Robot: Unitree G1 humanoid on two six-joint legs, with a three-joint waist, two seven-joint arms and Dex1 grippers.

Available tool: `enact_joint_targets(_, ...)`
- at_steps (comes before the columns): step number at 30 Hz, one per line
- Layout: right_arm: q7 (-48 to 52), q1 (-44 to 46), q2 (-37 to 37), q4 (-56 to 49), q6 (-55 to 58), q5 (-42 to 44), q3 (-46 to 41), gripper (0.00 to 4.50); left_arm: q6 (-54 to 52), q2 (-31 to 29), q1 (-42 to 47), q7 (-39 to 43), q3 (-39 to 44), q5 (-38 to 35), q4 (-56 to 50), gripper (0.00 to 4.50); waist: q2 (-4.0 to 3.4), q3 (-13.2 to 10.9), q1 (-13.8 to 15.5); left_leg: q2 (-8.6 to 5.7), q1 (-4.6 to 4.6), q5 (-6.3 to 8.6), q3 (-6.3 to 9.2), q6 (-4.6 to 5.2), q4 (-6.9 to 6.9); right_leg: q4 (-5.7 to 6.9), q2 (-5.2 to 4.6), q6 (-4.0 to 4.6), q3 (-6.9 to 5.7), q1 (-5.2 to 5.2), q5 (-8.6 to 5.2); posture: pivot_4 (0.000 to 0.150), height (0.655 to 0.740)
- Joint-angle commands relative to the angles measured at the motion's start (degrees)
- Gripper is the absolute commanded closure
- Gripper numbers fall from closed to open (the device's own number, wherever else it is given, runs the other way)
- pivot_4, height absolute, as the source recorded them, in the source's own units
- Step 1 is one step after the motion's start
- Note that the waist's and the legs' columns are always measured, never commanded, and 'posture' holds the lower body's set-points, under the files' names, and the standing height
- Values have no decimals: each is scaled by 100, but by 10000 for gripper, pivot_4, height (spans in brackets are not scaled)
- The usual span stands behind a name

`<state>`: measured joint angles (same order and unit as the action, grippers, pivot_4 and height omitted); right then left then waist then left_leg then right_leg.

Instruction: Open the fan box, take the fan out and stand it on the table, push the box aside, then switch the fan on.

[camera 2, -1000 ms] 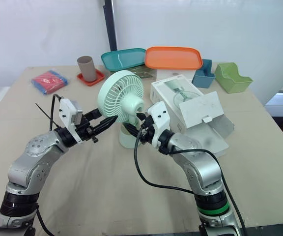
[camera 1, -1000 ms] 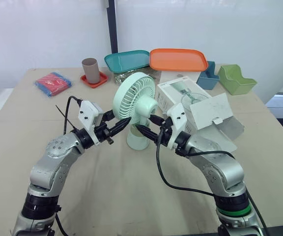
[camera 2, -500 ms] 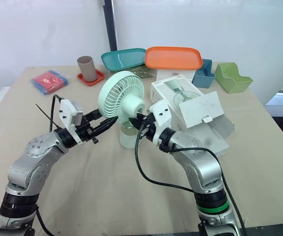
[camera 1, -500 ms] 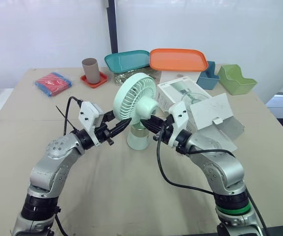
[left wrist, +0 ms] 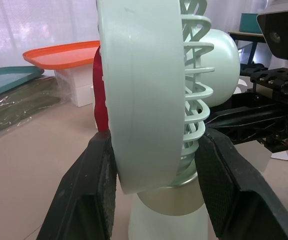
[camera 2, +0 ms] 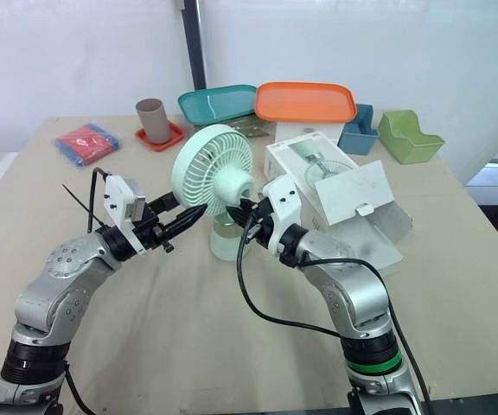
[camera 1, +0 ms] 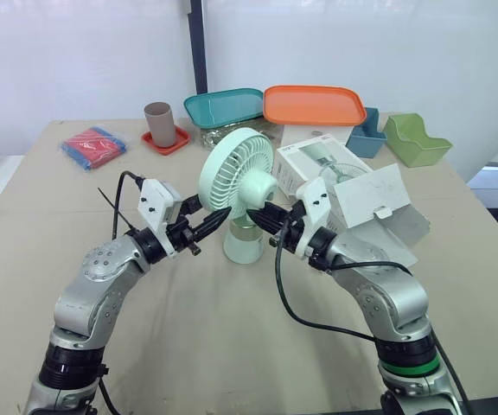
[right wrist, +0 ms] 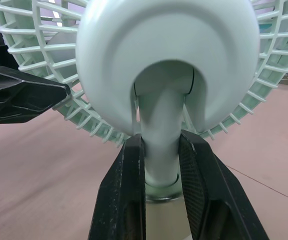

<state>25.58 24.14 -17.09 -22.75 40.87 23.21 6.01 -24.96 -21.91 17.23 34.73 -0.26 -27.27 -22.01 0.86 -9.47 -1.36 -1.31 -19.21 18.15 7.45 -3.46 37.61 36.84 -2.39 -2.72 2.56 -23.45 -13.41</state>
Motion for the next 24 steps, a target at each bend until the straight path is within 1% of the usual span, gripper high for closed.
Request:
enact_joint_targets(1, 30, 142, 66, -64, -51, 18, 66, 41278, -27, 13, -30, 31, -163, -7, -210, 25694, 0, 0, 0, 0, 0, 0, 0, 0, 0, 0, 0, 0, 0, 0, 0, 1500, 7400)
enact_joint_targets(5, 36, 159, 67, -48, -57, 9, 76, 41353, -53, -29, -61, 58, -108, -50, -221, 25694, 0, 0, 0, 0, 0, 0, -1, 0, 0, 0, 0, 0, 0, 0, 0, 1500, 7400)
enact_joint_targets(7, 43, 169, 69, -36, -69, 4, 85, 41379, -85, -45, -73, 81, -36, -128, -211, 17082, 0, 0, 0, 0, 0, 0, -1, 0, 0, 0, 0, 0, 0, 0, 0, 1500, 7400)
enact_joint_targets(10, 59, 176, 65, -29, -80, 3, 88, 41379, -63, -133, -74, 170, 31, -144, -184, 9878, 0, 0, -3, 1, 1, 0, -1, 0, 0, 0, 0, 0, 0, 0, 0, 1500, 7400)
enact_joint_targets(11, 75, 174, 61, -33, -76, 13, 89, 41379, -46, -195, -69, 212, 79, -140, -164, 4445, 0, 0, -6, 1, 1, 0, -2, 0, 0, 0, 1, 0, 0, 0, 0, 1500, 7400)
enact_joint_targets(12, 91, 175, 56, -33, -76, 20, 90, 41379, -39, -261, -61, 258, 128, -145, -140, 685, -1, 0, -7, 1, 0, 0, -2, 0, 0, 0, 2, 0, 1, -1, 0, 1500, 7400)
enact_joint_targets(18, 192, 160, -2, 0, -109, 24, 66, 41379, 26, -685, -178, 639, 346, -196, -37, 175, -3, -2, -15, 4, 0, 1, -4, 2, -1, 0, 5, 0, 2, -4, 0, 1500, 7400)
enact_joint_targets(24, 638, 207, -190, 161, -340, 164, -94, 41379, 89, -1194, -727, 1137, 576, -275, -52, 175, -4, -3, -23, 5, 0, 3, -6, 5, -2, -1, 4, 1, 3, -5, 0, 1500, 7400)
